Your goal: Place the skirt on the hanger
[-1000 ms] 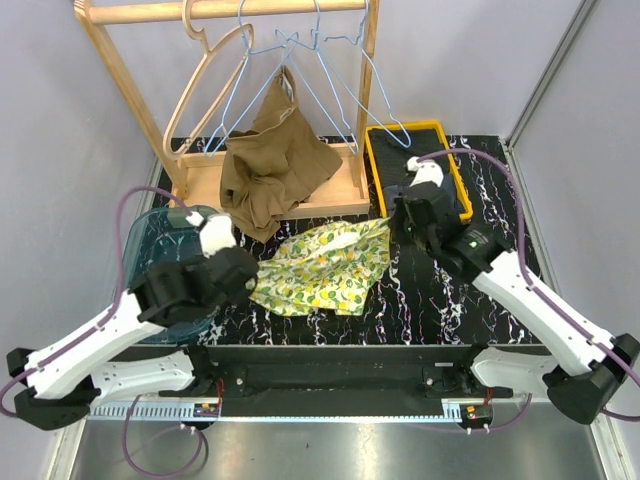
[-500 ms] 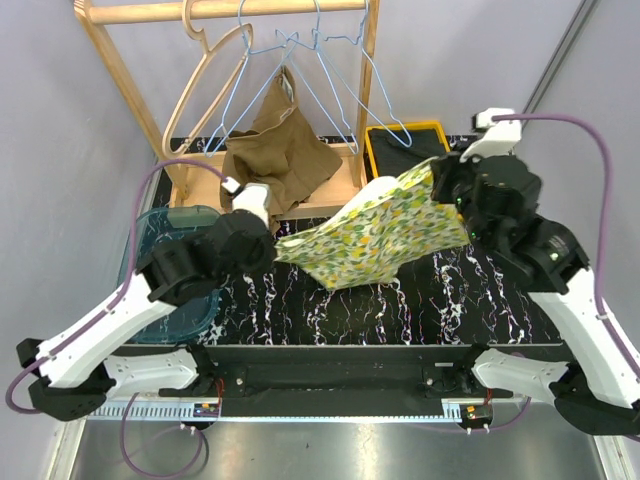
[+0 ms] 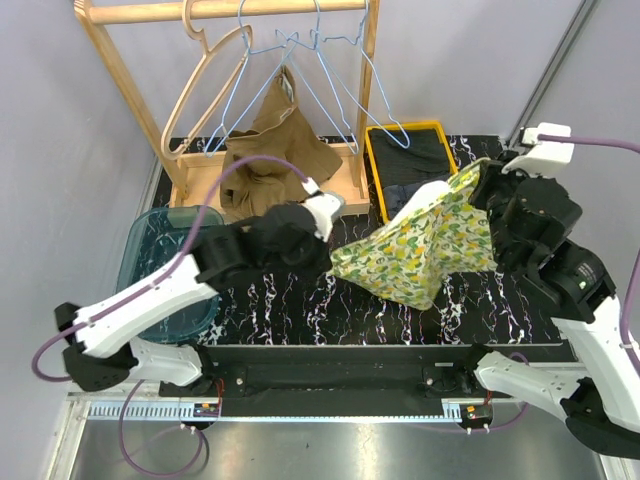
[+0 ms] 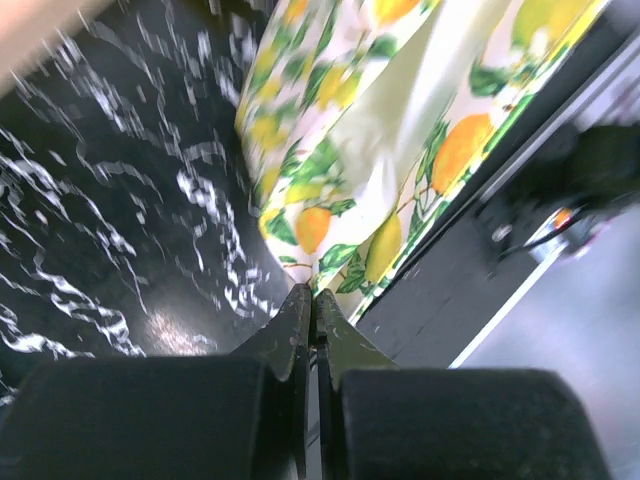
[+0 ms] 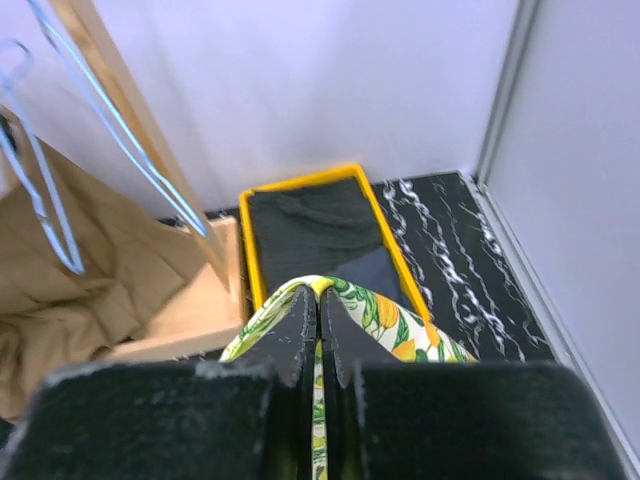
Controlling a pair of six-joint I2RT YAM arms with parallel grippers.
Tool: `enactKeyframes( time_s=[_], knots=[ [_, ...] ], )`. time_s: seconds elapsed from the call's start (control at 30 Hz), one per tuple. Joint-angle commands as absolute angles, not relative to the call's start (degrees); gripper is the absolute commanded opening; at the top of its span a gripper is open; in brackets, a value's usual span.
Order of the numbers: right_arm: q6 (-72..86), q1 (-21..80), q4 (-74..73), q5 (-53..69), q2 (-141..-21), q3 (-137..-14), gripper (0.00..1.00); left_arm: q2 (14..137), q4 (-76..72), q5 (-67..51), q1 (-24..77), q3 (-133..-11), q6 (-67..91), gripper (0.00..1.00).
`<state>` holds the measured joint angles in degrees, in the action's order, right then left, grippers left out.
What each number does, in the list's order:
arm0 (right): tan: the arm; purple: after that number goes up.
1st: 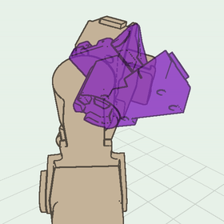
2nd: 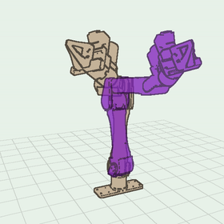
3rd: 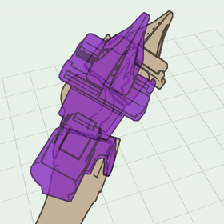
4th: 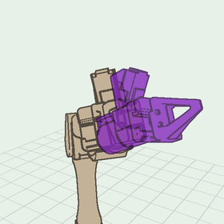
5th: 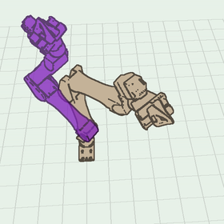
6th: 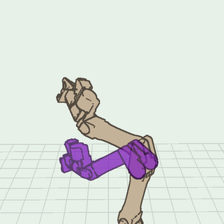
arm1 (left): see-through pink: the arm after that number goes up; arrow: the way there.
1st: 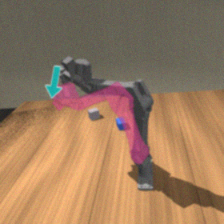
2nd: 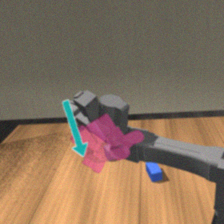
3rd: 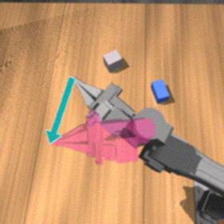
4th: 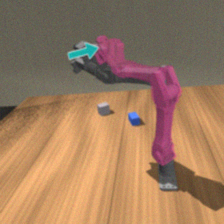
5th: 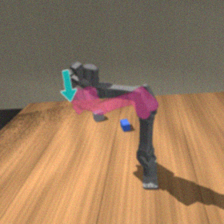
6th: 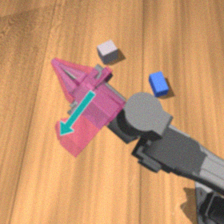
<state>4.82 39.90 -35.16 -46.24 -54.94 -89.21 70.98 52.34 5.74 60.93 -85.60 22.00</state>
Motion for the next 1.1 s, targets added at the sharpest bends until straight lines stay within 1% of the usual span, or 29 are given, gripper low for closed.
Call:
enactKeyframes(
  time_s=[0.0,0.1,0.2,0.27,0.3,0.4,0.53,0.63,0.77,0.9,1.0,1.07],
  knots=[
    [5.79,39.20,-34.09,-52.99,-53.62,-85.26,0.00,72.51,54.76,8.06,61.35,-79.90,21.70,0.00],
    [6.76,39.20,-36.73,-54.49,-52.30,-83.94,0.00,70.93,57.03,14.21,60.65,-79.89,24.16,0.00],
    [8.95,39.02,-39.72,-54.76,-50.45,-82.27,0.00,68.39,60.02,23.25,57.49,-84.26,24.96,0.00],
    [10.71,39.20,-41.91,-53.44,-48.79,-79.90,0.00,66.20,60.29,25.57,55.21,-86.65,24.61,0.00],
    [11.77,39.20,-42.71,-52.48,-48.26,-79.02,0.00,65.75,60.38,26.79,54.67,-87.88,24.17,0.00],
    [16.25,39.20,-46.40,-47.30,-47.64,-75.59,0.00,64.60,60.47,35.65,53.79,-93.85,24.08,0.00],
    [22.04,39.11,-49.30,-39.66,-48.25,-69.28,0.00,63.37,60.03,41.56,53.61,-94.84,25.31,0.00],
    [25.12,39.11,-50.45,-37.88,-48.78,-65.76,0.00,61.35,58.45,43.23,53.61,-91.86,26.54,0.00],
    [27.77,38.76,-52.64,-40.77,-49.83,-64.95,0.00,58.54,58.01,43.42,53.53,-87.28,28.73,0.00],
    [27.17,38.15,-53.17,-45.17,-50.62,-67.58,0.00,57.83,57.83,37.29,53.53,-81.32,30.76,0.00],
    [24.27,37.53,-53.17,-49.47,-51.85,-72.14,0.00,58.09,57.22,32.10,53.53,-78.67,30.24,0.00],
    [22.68,37.44,-52.91,-52.81,-52.99,-76.89,0.00,58.53,56.43,26.12,53.61,-77.61,30.15,0.00]
  ],
)
